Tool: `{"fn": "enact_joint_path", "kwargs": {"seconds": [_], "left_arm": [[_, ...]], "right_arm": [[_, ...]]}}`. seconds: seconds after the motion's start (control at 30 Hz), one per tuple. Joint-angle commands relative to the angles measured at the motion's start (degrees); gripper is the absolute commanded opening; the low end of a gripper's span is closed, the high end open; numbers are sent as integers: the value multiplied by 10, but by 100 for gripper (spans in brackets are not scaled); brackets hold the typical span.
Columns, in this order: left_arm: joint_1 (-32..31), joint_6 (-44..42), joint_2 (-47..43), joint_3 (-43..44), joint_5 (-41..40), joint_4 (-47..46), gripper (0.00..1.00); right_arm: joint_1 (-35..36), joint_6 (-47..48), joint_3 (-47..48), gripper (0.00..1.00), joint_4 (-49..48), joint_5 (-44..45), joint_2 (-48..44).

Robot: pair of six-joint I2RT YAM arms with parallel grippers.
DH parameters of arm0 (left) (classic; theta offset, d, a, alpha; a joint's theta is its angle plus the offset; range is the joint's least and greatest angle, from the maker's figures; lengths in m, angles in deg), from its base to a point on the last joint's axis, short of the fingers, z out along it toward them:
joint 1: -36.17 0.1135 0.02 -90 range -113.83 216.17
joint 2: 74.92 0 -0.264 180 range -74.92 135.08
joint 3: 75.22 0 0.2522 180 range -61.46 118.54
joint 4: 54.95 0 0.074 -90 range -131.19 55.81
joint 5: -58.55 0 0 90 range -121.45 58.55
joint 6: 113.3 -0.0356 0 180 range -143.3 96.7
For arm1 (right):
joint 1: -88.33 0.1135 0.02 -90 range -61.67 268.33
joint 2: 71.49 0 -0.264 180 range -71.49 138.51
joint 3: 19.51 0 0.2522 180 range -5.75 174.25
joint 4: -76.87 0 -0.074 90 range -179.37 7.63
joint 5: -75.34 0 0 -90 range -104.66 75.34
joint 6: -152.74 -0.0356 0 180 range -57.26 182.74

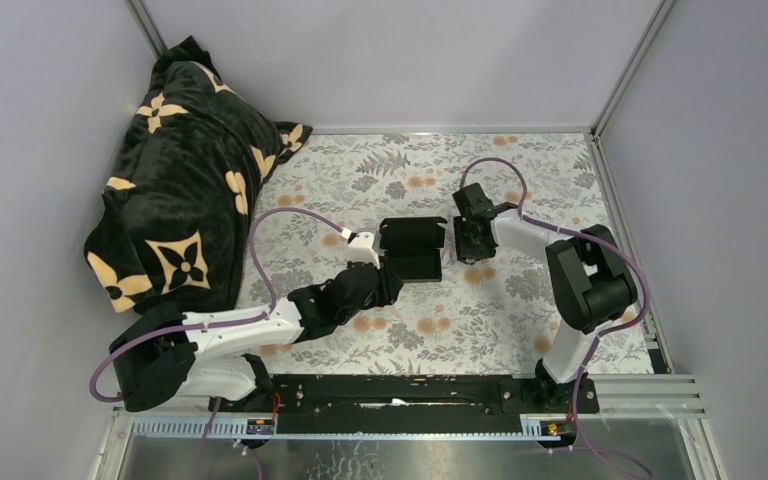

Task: Fold the paper box
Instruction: Pick up the product from the center of the board.

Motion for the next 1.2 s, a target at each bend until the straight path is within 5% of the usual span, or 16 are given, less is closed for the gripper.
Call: {"fn": "enact_joint_path", "kwargs": {"seconds": [0.0, 0.4, 0.7, 0.93, 1.17], "left_arm": [[5, -3, -4, -1, -20, -5, 40], [5, 0, -4, -10, -19, -10, 40], [5, 0, -10, -11, -18, -6, 40], [5, 2, -25, -17, -24, 2, 42], [6, 4, -54, -16, -38, 31, 54]], "right_arm": [[11, -3, -4, 41, 26, 8, -24], [19, -7, -3, 41, 34, 16, -40], [19, -10, 0, 64, 27, 43, -59], [9, -14, 2, 71, 17, 42, -42], [-8, -20, -12, 77, -12, 37, -29]]}}
